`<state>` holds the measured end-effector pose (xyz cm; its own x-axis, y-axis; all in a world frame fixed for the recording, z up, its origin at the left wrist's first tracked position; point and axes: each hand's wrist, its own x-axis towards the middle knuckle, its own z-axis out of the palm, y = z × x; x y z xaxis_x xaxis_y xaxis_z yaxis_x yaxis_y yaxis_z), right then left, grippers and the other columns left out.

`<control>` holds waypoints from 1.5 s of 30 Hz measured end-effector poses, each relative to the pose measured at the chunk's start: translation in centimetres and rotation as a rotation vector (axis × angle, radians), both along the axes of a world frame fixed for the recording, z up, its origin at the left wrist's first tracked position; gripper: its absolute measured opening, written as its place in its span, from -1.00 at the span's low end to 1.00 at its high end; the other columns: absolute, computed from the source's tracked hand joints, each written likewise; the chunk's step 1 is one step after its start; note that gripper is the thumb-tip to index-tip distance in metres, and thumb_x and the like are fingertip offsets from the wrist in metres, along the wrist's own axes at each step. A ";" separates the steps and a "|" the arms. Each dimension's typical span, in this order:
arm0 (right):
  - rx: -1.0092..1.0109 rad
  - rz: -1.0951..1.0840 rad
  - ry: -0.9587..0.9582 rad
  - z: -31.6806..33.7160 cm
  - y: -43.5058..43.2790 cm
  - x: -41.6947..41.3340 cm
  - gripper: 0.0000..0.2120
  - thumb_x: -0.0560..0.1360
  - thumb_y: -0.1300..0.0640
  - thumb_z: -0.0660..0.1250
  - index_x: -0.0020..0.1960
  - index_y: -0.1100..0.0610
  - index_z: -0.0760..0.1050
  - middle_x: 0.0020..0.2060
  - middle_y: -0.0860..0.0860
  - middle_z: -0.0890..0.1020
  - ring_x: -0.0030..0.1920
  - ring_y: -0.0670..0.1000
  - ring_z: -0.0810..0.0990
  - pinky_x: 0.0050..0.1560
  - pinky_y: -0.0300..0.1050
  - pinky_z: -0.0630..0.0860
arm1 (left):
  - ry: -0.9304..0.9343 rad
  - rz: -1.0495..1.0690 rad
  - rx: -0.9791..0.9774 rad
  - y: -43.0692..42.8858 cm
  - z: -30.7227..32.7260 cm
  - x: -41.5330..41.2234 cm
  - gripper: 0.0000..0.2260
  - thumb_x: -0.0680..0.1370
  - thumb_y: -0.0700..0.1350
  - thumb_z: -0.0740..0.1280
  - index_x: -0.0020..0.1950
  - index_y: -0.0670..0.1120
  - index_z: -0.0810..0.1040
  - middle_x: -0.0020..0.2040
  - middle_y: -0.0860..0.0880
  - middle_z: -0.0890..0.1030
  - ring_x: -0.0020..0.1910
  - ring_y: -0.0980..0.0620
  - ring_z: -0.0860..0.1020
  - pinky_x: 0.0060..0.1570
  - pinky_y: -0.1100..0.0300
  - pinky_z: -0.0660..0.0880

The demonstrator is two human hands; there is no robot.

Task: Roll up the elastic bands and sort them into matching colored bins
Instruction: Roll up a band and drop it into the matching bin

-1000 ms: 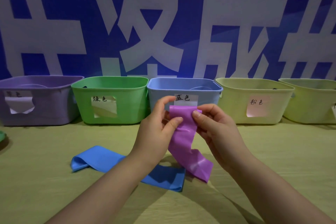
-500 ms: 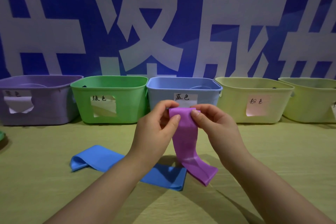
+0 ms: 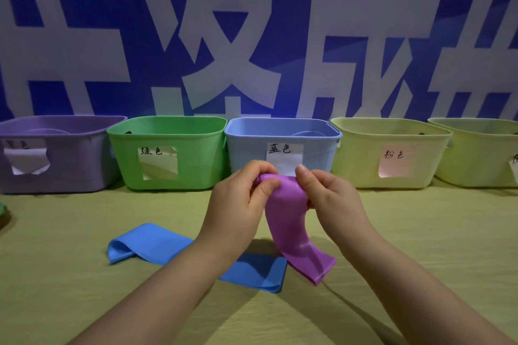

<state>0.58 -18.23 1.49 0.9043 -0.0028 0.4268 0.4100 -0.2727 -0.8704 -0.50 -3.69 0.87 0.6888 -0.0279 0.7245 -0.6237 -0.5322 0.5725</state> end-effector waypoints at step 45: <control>-0.076 -0.007 -0.150 -0.1 -0.4 -0.2 -0.74 0.36 -0.22 0.27 -0.08 -0.08 0.51 -0.16 -0.13 0.59 -0.18 -0.14 0.54 -0.21 -0.31 0.44 | 0.001 -0.011 0.109 -0.3 -0.3 0.2 -0.88 0.48 -0.10 0.37 0.00 -0.03 0.59 -0.14 0.09 0.54 -0.14 0.19 0.47 -0.19 0.45 0.35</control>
